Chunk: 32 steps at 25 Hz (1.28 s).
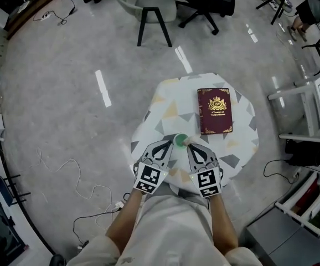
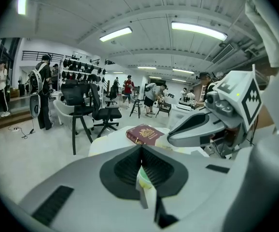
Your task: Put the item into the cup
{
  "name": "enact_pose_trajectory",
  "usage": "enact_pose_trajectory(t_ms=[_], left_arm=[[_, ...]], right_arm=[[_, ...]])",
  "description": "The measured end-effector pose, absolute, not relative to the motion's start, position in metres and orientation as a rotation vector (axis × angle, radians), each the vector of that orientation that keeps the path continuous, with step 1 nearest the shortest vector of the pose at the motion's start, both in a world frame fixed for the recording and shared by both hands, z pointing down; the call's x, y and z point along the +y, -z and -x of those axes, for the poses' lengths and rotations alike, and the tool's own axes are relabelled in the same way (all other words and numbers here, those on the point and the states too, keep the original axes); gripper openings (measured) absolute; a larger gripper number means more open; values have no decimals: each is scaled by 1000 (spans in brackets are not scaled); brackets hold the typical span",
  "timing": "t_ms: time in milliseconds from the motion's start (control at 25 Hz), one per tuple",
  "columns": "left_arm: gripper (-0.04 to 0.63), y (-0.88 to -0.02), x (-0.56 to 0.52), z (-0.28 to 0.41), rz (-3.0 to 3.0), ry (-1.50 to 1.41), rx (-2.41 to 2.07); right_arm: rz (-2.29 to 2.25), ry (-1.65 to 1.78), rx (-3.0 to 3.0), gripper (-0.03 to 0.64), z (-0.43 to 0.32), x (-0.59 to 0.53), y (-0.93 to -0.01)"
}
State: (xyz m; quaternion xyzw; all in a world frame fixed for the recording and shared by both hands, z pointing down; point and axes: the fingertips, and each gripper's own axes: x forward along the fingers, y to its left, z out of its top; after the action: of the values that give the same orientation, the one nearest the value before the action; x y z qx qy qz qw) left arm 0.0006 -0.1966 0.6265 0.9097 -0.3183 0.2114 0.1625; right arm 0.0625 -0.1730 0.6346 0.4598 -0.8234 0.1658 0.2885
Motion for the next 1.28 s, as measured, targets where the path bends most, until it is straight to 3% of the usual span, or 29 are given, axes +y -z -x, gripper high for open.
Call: enact_pose_trajectory(t_ms=[1280], left_arm=[[11,-673,-176,-13,-2474,-705,-928]], right_arm=[[-917,-471,-2155,5,-50,-168,-704]])
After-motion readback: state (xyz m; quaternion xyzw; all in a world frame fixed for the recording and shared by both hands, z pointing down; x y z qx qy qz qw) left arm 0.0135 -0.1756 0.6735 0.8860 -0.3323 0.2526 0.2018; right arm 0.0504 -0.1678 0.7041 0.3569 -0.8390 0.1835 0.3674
